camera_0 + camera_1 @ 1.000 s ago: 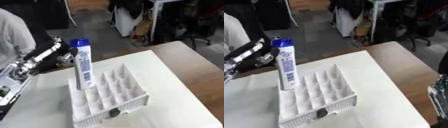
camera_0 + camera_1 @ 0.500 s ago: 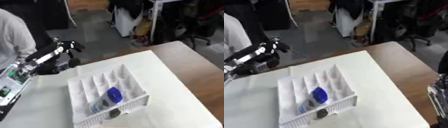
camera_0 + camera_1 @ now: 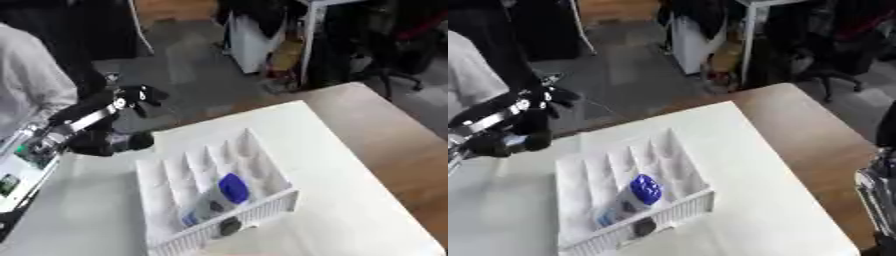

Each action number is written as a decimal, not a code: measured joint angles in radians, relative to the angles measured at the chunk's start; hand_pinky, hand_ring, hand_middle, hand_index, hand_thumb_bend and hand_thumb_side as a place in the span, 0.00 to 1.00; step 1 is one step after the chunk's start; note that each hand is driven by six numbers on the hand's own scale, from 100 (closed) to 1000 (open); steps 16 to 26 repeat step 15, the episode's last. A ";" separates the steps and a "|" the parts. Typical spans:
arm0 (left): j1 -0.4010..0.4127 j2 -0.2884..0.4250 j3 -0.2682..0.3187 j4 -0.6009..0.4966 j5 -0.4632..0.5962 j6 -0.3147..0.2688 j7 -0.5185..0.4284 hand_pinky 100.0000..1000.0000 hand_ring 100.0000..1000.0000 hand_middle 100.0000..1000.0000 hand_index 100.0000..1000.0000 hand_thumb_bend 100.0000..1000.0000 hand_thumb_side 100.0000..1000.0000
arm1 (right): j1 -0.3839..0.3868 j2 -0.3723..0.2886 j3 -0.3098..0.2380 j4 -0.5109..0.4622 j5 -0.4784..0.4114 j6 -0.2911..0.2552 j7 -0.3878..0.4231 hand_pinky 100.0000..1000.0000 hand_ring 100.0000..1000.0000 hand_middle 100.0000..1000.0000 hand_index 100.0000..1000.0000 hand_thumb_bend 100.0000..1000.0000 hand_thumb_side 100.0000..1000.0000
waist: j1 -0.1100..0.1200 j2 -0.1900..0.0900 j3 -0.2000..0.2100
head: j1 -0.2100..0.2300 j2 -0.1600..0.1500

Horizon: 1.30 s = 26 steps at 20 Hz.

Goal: Pick up objects on the table and place them in the box.

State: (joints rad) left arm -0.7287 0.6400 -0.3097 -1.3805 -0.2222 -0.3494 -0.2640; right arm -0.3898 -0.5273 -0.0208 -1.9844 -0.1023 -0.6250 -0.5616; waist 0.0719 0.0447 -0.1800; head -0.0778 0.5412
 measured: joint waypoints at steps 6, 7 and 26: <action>0.093 0.026 0.036 -0.070 0.053 0.018 0.056 0.55 0.69 0.82 0.91 0.65 1.00 | 0.012 0.000 -0.001 0.000 0.005 0.002 -0.002 0.32 0.39 0.35 0.53 0.00 1.00 | -0.003 0.000 0.020 | -0.005 -0.021; 0.116 0.035 0.046 -0.090 0.068 0.022 0.070 0.54 0.68 0.81 0.91 0.65 1.00 | 0.015 0.000 -0.002 0.000 0.008 0.003 -0.004 0.32 0.39 0.35 0.53 0.00 1.00 | -0.007 0.000 0.023 | -0.008 -0.034; 0.339 0.041 0.143 -0.315 0.228 0.058 0.198 0.50 0.62 0.78 0.90 0.63 1.00 | 0.055 -0.001 -0.020 0.000 0.038 0.009 -0.030 0.32 0.39 0.35 0.53 0.00 1.00 | -0.027 0.000 0.056 | -0.021 -0.230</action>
